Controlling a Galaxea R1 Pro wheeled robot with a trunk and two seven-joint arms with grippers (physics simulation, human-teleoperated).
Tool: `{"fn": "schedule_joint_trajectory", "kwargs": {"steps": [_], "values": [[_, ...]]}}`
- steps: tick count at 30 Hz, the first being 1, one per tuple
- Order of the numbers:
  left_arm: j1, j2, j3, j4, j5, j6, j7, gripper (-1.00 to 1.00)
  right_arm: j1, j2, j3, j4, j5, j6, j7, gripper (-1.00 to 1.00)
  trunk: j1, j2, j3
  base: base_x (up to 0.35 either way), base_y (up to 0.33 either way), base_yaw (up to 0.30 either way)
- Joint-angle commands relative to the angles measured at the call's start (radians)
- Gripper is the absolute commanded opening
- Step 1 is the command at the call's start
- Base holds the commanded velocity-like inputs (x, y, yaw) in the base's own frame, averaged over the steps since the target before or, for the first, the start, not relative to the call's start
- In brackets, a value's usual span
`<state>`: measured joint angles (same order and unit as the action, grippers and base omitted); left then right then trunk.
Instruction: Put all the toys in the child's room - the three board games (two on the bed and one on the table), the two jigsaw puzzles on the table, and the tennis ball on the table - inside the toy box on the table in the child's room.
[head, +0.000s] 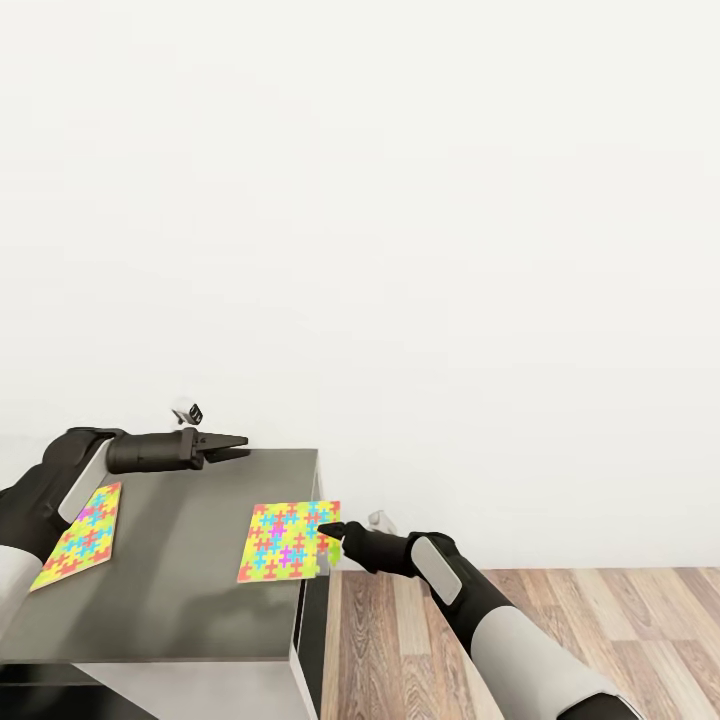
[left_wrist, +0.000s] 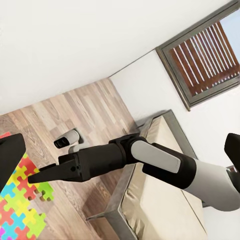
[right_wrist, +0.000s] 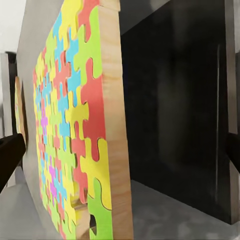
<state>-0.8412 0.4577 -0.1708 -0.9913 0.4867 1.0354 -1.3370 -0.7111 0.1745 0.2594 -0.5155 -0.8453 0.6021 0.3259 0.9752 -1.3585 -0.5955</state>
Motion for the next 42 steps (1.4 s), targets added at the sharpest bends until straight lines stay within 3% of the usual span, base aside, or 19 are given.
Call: {"fn": "schedule_joint_trajectory", "kwargs": {"steps": [1, 26, 27, 42], "values": [[-0.001, 0.001, -0.003, 0.0, 0.003, 0.009, -0.002, 1.0, -0.001, 0.0, 0.0, 0.0, 0.001, 0.0, 0.002, 1.0, 0.0, -0.001, -0.001, 0.0, 0.006, 0.0], [-0.001, 0.001, -0.003, 0.0, 0.003, 0.008, -0.002, 1.0, -0.001, 0.0, 0.003, 0.0, 0.001, -0.007, 0.002, 1.0, 0.0, -0.001, -0.001, 0.0, 0.014, 0.0], [-0.001, 0.001, -0.003, 0.0, 0.003, 0.008, -0.002, 1.0, -0.001, 0.0, 0.003, 0.0, 0.001, -0.007, 0.002, -1.0, 0.0, -0.001, -0.001, 0.0, 0.0, 0.0], [-0.001, 0.001, -0.003, 0.0, 0.003, 0.008, -0.002, 1.0, -0.001, 0.0, 0.003, -0.001, 0.002, -0.007, 0.002, -1.0, 0.0, -0.001, -0.001, -0.01, 0.0, 0.0]]}}
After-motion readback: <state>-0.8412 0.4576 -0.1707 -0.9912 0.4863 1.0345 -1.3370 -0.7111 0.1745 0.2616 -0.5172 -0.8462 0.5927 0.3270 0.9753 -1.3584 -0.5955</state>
